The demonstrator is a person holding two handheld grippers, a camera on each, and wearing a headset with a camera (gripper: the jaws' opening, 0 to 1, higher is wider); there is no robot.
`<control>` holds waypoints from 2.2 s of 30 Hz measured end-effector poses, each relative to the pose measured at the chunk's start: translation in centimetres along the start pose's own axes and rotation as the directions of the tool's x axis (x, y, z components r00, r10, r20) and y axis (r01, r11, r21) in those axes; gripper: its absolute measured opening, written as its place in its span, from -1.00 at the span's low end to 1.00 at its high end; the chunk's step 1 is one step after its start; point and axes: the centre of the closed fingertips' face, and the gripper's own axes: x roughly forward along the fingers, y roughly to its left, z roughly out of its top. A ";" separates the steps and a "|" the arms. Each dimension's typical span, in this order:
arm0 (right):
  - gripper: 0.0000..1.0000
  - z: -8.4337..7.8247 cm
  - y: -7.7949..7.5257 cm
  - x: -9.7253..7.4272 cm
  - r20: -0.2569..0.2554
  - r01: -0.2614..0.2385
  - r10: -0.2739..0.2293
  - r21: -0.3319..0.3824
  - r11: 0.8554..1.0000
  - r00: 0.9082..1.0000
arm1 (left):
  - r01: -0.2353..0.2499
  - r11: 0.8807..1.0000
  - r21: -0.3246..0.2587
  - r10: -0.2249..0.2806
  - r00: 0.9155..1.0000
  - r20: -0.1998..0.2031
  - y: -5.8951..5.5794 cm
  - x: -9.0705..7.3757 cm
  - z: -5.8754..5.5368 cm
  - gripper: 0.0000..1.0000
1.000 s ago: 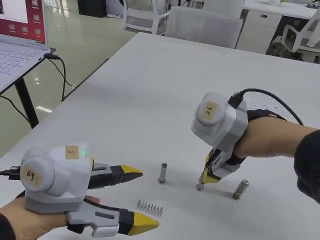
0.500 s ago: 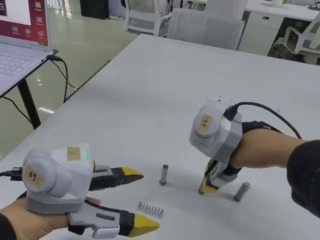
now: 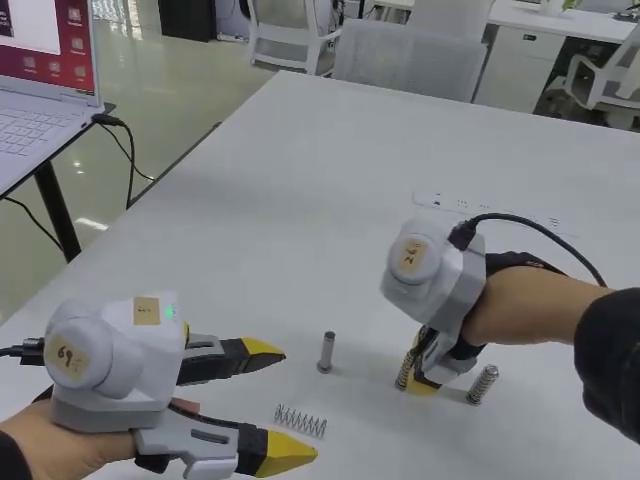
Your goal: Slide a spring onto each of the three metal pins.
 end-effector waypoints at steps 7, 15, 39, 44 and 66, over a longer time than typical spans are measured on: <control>-0.71 -0.8 0.2 -0.6 0.009 0.010 -0.011 0.026 1.000 1.000 | 0.000 1.000 0.001 0.000 1.000 0.002 0.0 0.0 0.1 0.11; -0.71 -1.1 1.8 -0.9 0.040 -0.005 0.003 0.063 0.998 0.999 | 0.000 1.000 0.003 0.000 1.000 0.003 0.0 0.0 0.1 0.10; -0.75 5.0 7.7 -0.8 0.135 -0.075 0.080 -0.043 0.996 0.988 | -0.007 1.000 0.012 0.007 1.000 -0.006 -0.1 -0.2 0.0 0.08; -0.75 6.5 8.0 -0.1 0.144 -0.068 0.079 -0.084 0.994 0.986 | -0.010 1.000 0.012 0.010 1.000 -0.008 -0.1 -0.3 -0.1 0.08; -0.80 8.2 7.9 2.9 0.118 -0.057 0.070 -0.107 0.993 0.991 | -0.013 1.000 0.004 0.013 1.000 -0.018 -0.1 -0.5 -0.5 0.04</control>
